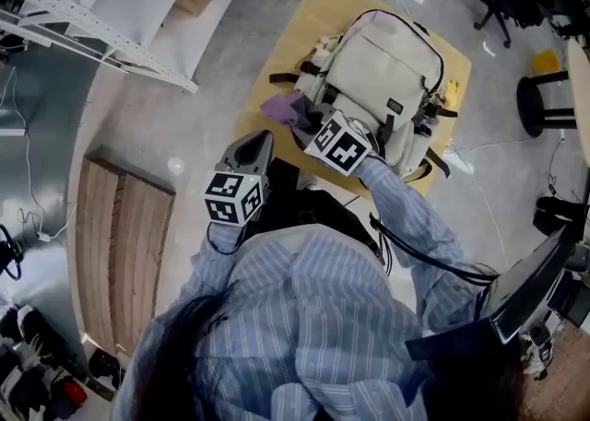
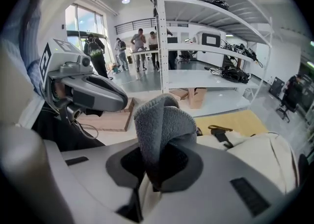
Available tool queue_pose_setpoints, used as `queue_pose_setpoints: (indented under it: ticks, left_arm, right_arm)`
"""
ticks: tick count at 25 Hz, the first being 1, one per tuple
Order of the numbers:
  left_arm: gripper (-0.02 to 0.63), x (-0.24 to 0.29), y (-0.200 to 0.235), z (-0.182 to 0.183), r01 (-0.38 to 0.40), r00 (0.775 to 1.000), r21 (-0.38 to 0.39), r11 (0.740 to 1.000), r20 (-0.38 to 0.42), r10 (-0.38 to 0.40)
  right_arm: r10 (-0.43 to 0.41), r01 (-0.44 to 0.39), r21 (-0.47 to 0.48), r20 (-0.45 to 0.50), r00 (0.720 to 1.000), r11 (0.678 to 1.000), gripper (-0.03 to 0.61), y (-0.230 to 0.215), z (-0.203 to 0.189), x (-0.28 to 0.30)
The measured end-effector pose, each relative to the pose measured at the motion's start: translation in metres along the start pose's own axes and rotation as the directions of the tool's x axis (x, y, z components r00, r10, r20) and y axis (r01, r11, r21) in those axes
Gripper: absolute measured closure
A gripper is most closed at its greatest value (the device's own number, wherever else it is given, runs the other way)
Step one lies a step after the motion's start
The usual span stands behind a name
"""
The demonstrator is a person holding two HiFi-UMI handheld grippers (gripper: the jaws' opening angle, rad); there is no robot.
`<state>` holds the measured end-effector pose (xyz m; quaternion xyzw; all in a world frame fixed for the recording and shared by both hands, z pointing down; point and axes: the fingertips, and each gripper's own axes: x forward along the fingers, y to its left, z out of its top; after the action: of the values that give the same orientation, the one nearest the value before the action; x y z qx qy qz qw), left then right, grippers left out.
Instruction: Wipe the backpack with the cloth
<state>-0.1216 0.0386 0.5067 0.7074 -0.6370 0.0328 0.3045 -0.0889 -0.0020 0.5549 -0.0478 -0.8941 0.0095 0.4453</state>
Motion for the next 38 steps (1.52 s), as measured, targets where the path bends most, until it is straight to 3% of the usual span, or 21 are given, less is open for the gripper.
queue_pose_setpoints:
  ticks: [9,20,28,38]
  left_arm:
    - [0.601,-0.017,-0.006,-0.011,-0.01,1.0,0.01,1.0,0.002,0.01]
    - [0.601,-0.027,-0.025,-0.022,0.01,1.0,0.036,0.999,-0.013,-0.01]
    - [0.601,-0.014,-0.051,-0.021,0.064,0.998,0.073,0.995,-0.026,-0.063]
    - [0.601,0.018,-0.099,-0.032,0.195,0.978,0.131,0.972,-0.096,-0.183]
  right_arm:
    - [0.039,-0.04,0.018,0.037,0.999,0.999,0.537,0.046,-0.009,-0.004]
    - [-0.087,0.049,0.195,0.191,0.978,0.98,0.537,0.015,0.021,-0.051]
    - [-0.166,0.111,0.329,0.144,0.976,0.938,0.537,0.001,-0.037,-0.074]
    - [-0.31,0.231,0.495,0.081,0.947,0.837,0.537,-0.016,-0.124,-0.142]
